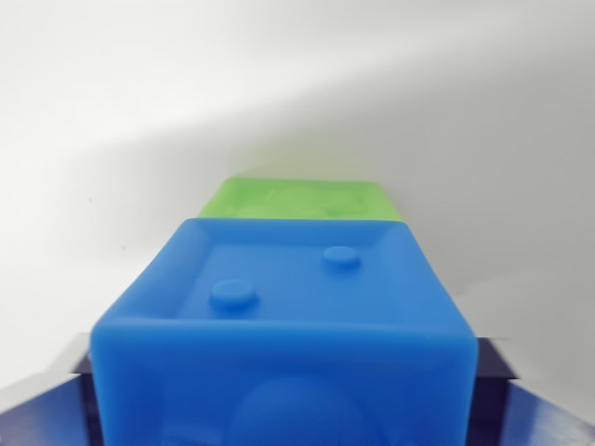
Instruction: Stack cube
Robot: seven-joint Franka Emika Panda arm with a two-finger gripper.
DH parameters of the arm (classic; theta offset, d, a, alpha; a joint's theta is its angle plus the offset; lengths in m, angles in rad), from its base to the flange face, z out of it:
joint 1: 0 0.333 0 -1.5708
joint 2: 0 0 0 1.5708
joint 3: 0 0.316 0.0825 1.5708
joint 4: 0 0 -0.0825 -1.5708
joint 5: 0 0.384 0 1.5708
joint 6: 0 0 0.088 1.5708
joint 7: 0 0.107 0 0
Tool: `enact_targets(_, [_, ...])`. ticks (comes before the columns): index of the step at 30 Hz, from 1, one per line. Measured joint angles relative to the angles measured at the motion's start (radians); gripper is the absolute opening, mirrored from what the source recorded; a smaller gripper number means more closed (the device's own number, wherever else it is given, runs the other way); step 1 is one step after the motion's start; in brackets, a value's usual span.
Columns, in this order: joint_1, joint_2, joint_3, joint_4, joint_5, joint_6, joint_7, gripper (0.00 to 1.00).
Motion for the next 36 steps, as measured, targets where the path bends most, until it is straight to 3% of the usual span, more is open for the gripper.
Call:
enact_targets(25, [0.000,-0.001,0.000,0.000,0.000,-0.001,0.000,1.00])
enact_targets(36, [0.005,-0.052,-0.007,-0.006,-0.007,-0.042,0.005,1.00])
